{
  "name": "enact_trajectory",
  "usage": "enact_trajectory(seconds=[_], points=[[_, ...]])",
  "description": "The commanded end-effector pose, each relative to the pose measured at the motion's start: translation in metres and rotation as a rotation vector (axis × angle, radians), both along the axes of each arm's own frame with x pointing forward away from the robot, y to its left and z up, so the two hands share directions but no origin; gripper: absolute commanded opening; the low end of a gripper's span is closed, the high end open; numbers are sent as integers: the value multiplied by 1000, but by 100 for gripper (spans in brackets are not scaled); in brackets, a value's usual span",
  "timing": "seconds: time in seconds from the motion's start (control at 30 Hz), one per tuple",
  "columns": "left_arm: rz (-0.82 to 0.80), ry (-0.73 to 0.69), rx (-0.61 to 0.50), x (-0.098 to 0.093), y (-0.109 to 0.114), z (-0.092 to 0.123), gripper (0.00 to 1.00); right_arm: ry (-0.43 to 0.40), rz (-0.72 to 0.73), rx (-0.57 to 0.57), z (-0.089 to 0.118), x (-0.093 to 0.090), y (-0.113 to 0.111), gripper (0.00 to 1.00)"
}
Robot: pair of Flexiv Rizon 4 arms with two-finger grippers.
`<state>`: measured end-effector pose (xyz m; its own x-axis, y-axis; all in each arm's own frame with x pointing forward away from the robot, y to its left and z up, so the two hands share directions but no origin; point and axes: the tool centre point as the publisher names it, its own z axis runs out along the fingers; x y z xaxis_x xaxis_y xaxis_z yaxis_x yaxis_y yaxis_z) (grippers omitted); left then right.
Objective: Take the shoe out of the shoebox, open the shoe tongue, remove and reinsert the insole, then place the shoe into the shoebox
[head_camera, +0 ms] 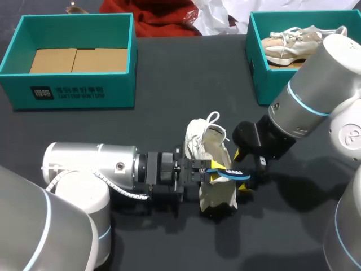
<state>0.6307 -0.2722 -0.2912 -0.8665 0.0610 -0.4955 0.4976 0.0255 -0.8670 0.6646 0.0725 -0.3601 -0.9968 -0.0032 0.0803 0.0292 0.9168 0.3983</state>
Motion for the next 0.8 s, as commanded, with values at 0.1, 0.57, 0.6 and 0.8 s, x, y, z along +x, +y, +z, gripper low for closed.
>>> enact_trajectory(seconds=[0.1, 0.57, 0.6, 0.8], points=[[9, -6, -4, 6, -2, -7, 0, -3, -1, -1, -1, -1, 1, 100], [70, 0, 30, 19, 1, -22, 0, -3, -1, -1, -1, -1, 1, 100], [77, -2, 35, 20, 2, -24, 0, -3, -1, -1, -1, -1, 1, 100], [110, 19, 44, 27, 5, -35, 0, -3, -1, -1, -1, -1, 1, 100]])
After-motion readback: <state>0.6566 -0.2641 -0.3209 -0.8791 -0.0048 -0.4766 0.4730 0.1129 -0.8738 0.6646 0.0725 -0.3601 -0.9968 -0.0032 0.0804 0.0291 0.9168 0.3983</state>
